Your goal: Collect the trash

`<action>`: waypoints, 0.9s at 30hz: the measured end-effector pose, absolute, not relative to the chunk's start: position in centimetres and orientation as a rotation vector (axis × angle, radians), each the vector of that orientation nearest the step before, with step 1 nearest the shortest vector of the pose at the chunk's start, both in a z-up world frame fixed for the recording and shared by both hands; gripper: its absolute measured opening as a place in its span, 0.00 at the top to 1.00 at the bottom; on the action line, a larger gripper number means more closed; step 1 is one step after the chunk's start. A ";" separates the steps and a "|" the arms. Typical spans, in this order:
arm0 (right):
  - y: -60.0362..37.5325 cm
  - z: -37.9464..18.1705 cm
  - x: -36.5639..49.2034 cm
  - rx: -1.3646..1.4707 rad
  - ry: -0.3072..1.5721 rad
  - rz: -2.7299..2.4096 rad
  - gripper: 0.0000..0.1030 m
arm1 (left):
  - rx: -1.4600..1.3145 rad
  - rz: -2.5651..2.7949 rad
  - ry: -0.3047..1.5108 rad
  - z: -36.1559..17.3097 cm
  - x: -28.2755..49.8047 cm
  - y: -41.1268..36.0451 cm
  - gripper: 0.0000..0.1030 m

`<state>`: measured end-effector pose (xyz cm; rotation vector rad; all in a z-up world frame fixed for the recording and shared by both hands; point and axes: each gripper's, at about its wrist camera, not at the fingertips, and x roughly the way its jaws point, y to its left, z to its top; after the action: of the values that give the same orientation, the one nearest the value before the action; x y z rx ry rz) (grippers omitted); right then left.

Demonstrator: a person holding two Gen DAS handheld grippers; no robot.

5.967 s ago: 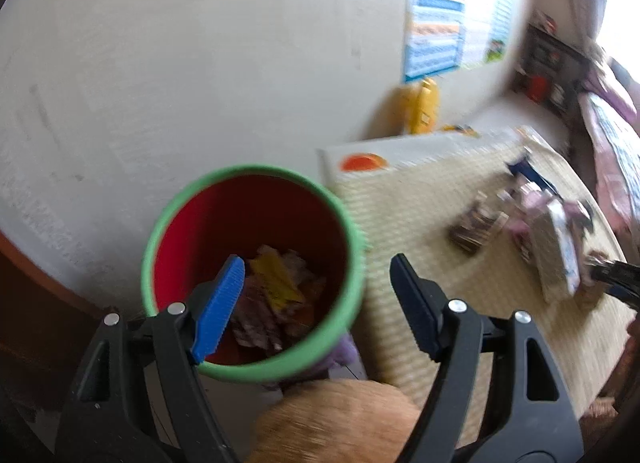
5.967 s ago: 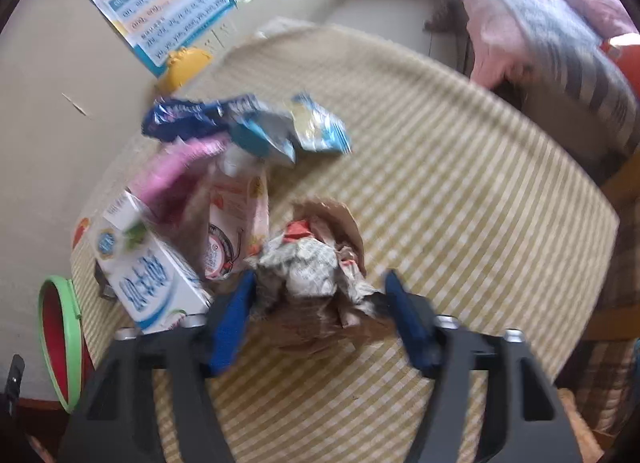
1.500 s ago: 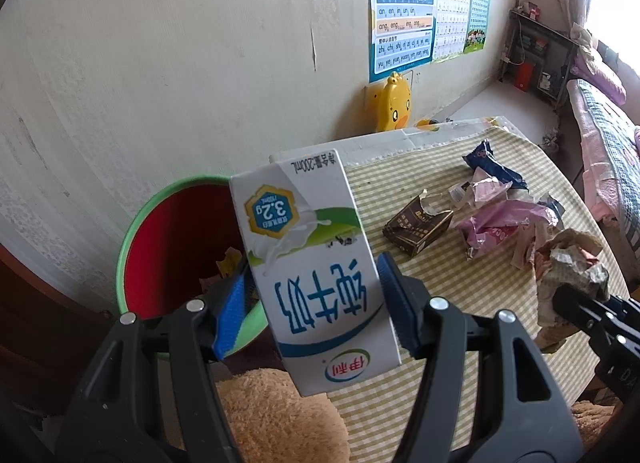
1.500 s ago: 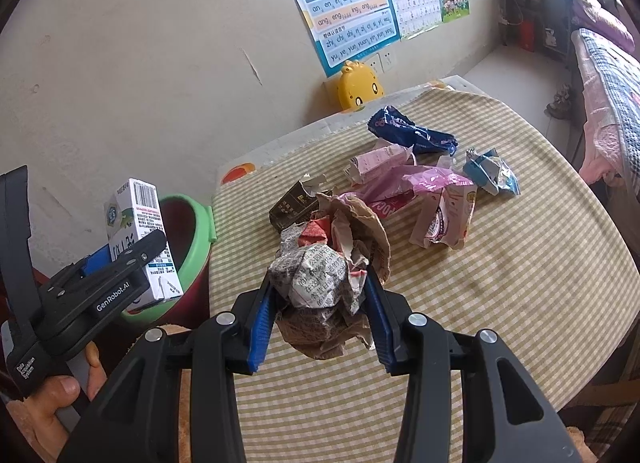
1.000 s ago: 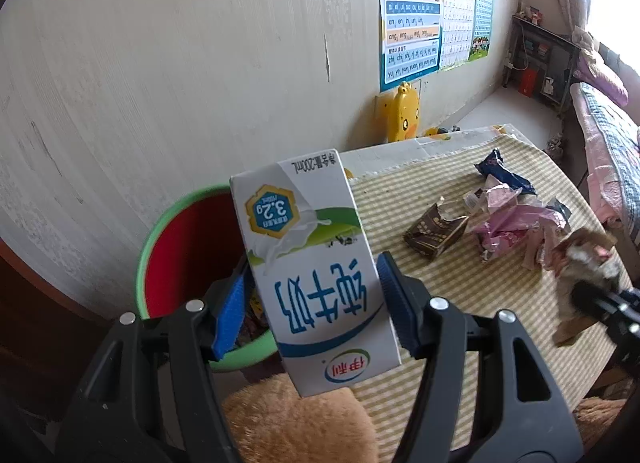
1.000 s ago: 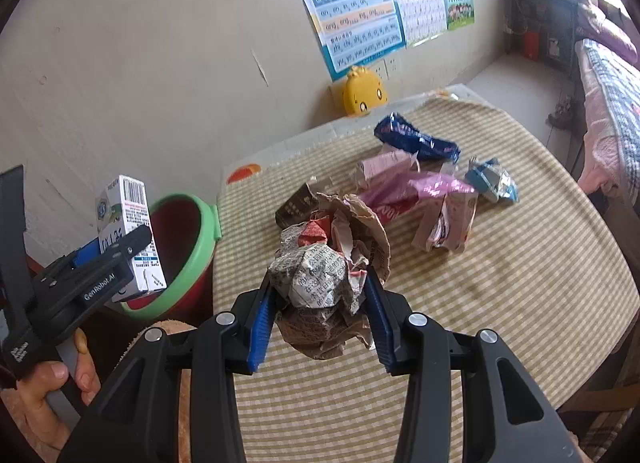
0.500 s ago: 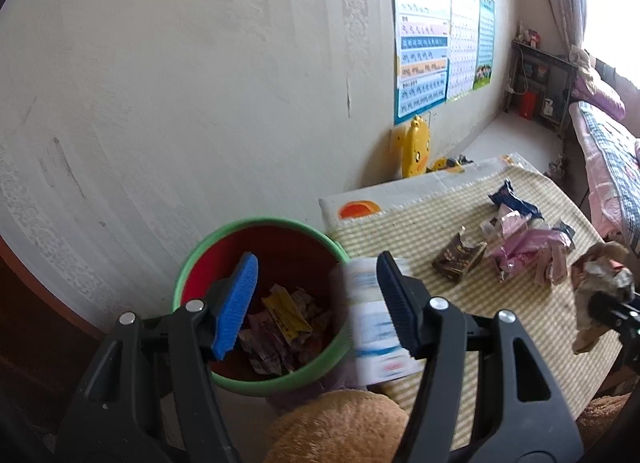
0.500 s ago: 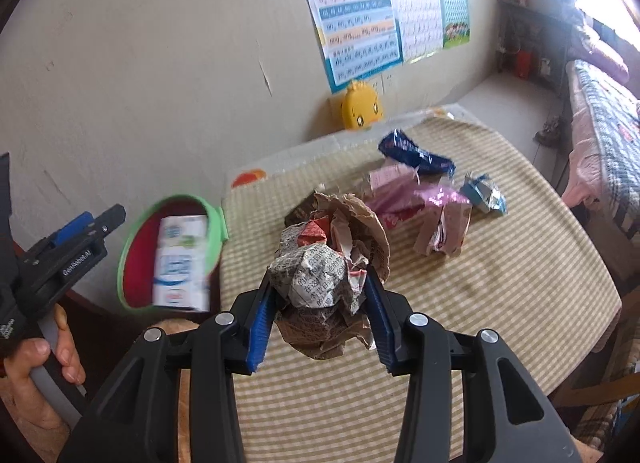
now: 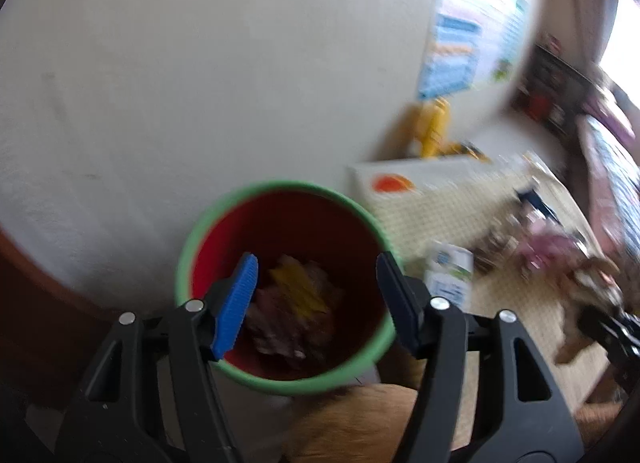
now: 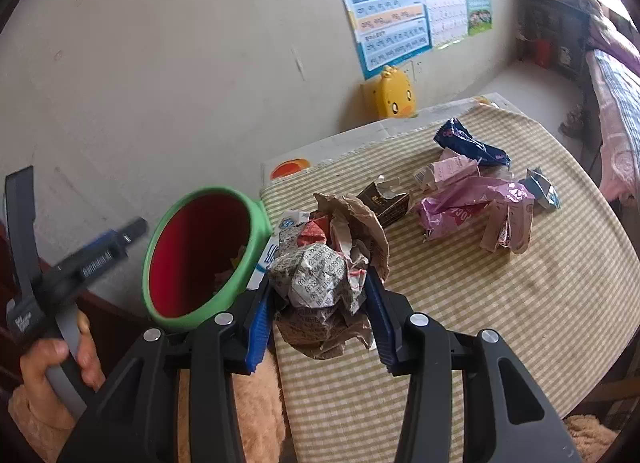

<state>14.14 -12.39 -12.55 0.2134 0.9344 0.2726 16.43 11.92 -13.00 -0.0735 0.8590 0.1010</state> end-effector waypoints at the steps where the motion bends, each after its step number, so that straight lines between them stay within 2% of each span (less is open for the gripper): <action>1: -12.8 -12.7 14.1 0.213 0.937 0.252 0.59 | -0.065 0.067 0.869 -13.4 16.7 11.2 0.31; 7: -16.4 -14.0 12.8 0.290 0.959 0.171 0.59 | 0.045 -0.154 1.040 -17.8 20.3 4.4 0.29; 13: -18.2 -14.9 12.0 0.352 0.978 0.152 0.59 | 0.103 -0.127 1.165 -21.6 22.5 2.2 0.29; 16: -18.3 -15.0 11.8 0.359 0.974 0.161 0.59 | 0.116 -0.142 1.189 -22.6 22.9 1.9 0.24; 24: -18.1 -15.6 11.7 0.380 0.991 0.190 0.59 | 0.246 -0.191 1.207 -23.5 22.7 -1.5 0.23; 25: -18.1 -15.7 11.6 0.383 0.992 0.188 0.59 | 0.244 -0.190 1.204 -23.6 22.7 -1.6 0.28; 26: -18.2 -15.7 11.6 0.385 0.992 0.187 0.59 | 0.227 -0.183 1.198 -23.5 22.7 -1.4 0.44; 27: -18.2 -15.7 11.6 0.387 0.991 0.186 0.59 | 0.207 -0.174 1.194 -23.3 22.8 -1.1 0.52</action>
<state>11.57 -18.21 -15.68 0.3868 0.9908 0.1856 22.76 -1.08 -23.33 0.2074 1.1944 -0.1743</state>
